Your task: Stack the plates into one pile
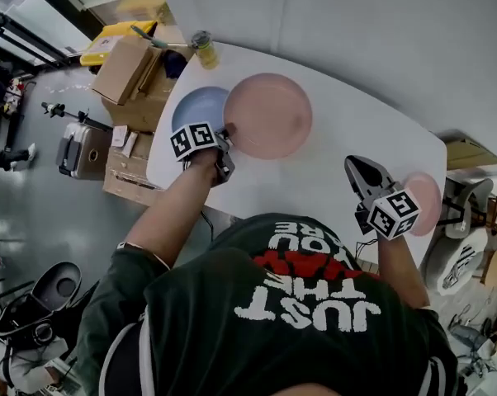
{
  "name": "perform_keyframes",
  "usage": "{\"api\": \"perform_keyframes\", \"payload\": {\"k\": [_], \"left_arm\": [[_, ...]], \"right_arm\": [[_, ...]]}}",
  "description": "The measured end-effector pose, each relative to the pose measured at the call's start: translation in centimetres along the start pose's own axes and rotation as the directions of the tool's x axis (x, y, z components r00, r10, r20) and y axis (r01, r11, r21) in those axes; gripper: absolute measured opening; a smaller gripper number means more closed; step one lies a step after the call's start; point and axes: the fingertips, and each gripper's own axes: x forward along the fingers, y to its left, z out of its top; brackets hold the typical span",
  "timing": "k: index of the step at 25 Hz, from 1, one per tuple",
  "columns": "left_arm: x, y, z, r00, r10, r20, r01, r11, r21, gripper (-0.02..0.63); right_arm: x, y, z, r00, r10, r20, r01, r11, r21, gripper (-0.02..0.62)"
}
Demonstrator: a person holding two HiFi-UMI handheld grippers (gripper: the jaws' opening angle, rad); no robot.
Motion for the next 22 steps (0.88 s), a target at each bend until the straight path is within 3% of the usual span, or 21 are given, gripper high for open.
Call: {"api": "perform_keyframes", "payload": {"k": [3, 6, 10, 14, 16, 18, 22], "left_arm": [[-4.4, 5.2, 4.5, 0.994, 0.082, 0.073, -0.079, 0.996, -0.040, 0.029], [-7.2, 9.8, 7.4, 0.984, 0.152, 0.091, -0.146, 0.987, -0.066, 0.029], [-8.5, 14.3, 8.6, 0.976, 0.208, 0.068, -0.202, 0.976, -0.085, 0.032], [-8.1, 16.5, 8.4, 0.975, 0.218, 0.035, -0.214, 0.972, -0.096, 0.040], [-7.8, 16.9, 8.2, 0.976, 0.219, 0.005, -0.218, 0.974, -0.060, 0.040], [-7.5, 17.0, 7.8, 0.972, 0.233, -0.037, -0.232, 0.972, 0.023, 0.043], [-7.0, 16.2, 7.1, 0.947, 0.300, -0.113, -0.260, 0.926, 0.275, 0.122]], "right_arm": [[3.7, 2.2, 1.1, 0.999, 0.040, -0.002, -0.040, 0.999, -0.014, 0.005], [6.9, 4.4, 1.7, 0.998, 0.062, -0.017, -0.062, 0.998, -0.025, 0.005], [9.6, 7.0, 1.7, 0.996, 0.076, -0.046, -0.077, 0.996, -0.038, 0.005], [10.4, 8.1, 1.4, 0.995, 0.061, -0.073, -0.064, 0.997, -0.043, 0.005], [10.4, 8.2, 1.3, 0.996, 0.046, -0.080, -0.049, 0.998, -0.042, 0.006], [10.3, 8.3, 1.1, 0.996, 0.030, -0.084, -0.033, 0.999, -0.040, 0.006], [10.1, 8.5, 1.2, 0.996, 0.008, -0.087, -0.012, 0.999, -0.041, 0.006]]}}
